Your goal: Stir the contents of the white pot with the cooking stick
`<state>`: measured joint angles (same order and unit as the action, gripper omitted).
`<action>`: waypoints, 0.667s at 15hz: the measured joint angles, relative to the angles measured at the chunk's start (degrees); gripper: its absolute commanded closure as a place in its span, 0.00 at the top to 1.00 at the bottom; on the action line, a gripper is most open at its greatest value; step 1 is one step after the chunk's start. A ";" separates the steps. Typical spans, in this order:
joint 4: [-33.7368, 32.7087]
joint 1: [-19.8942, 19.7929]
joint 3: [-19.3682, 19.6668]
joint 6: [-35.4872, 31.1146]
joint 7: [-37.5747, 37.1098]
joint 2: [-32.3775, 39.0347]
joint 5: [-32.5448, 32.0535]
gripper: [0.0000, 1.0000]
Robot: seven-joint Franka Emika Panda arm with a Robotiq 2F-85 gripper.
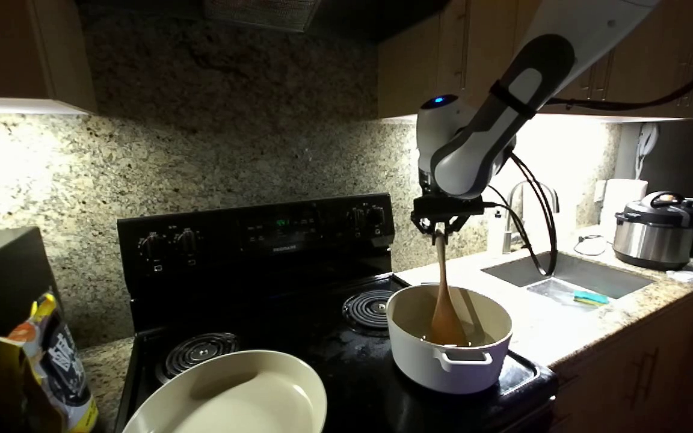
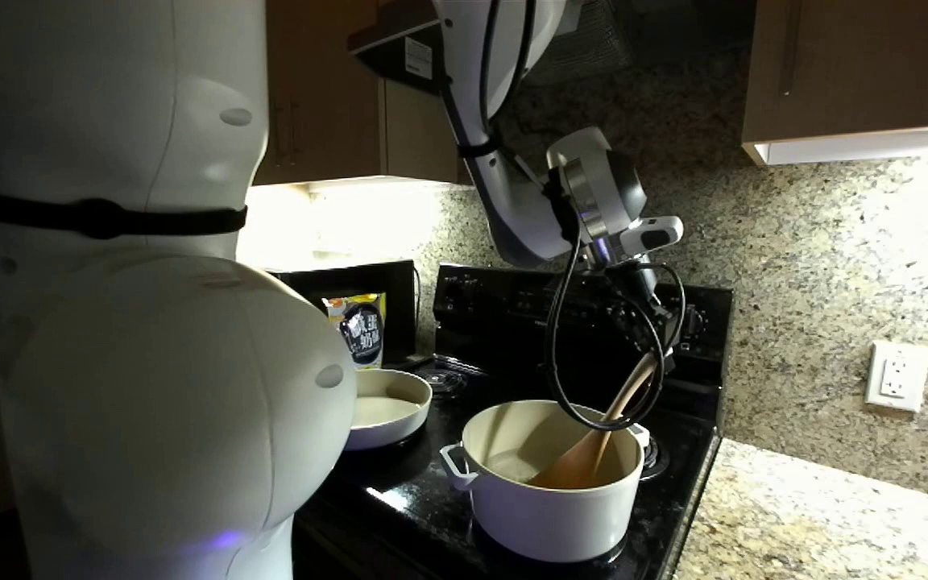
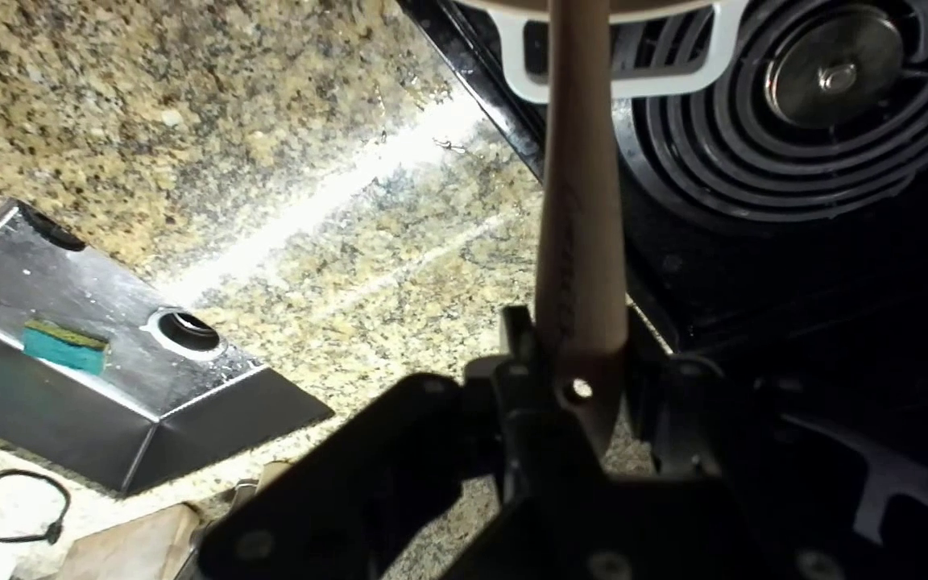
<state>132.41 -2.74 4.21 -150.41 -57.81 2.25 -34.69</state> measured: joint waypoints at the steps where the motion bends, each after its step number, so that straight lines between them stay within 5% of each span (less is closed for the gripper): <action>1: 0.21 0.29 -0.32 0.00 0.27 0.00 0.22 0.07; 10: -0.87 2.88 -2.00 0.41 1.58 0.39 1.21 0.07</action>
<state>131.54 0.14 2.20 -150.00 -56.24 2.64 -33.47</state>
